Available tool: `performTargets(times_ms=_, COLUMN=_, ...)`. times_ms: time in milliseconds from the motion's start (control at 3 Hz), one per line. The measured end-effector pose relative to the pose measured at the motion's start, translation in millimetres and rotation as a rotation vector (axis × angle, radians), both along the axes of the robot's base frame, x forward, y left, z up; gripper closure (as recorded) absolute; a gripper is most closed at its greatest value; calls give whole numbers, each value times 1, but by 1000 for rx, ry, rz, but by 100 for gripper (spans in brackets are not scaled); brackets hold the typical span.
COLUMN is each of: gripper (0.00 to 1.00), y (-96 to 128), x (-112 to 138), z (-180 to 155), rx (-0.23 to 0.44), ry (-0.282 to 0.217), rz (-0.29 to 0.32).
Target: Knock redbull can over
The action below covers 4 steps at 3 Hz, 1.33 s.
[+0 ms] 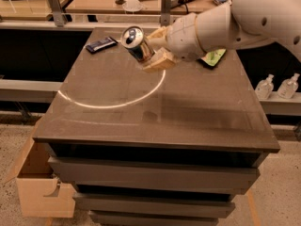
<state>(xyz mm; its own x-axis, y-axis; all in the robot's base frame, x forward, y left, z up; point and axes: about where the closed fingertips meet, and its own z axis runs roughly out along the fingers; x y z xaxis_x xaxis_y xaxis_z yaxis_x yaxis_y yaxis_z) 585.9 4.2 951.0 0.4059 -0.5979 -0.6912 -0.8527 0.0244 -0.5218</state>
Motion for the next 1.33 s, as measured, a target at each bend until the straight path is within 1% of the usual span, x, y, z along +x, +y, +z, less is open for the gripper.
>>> performTargets(times_ms=333, gripper=100, y=14, x=-13, z=33, rx=-177, ry=-125, rz=48)
performTargets(times_ms=667, gripper=100, y=30, x=-32, z=56, rx=-321, ry=-188, rz=115)
performTargets(times_ms=1000, gripper=100, y=30, x=-32, z=56, rx=-322, ry=-188, rz=115)
performTargets(times_ms=1333, gripper=100, y=18, x=-29, z=44, rx=-391, ry=-167, rz=122)
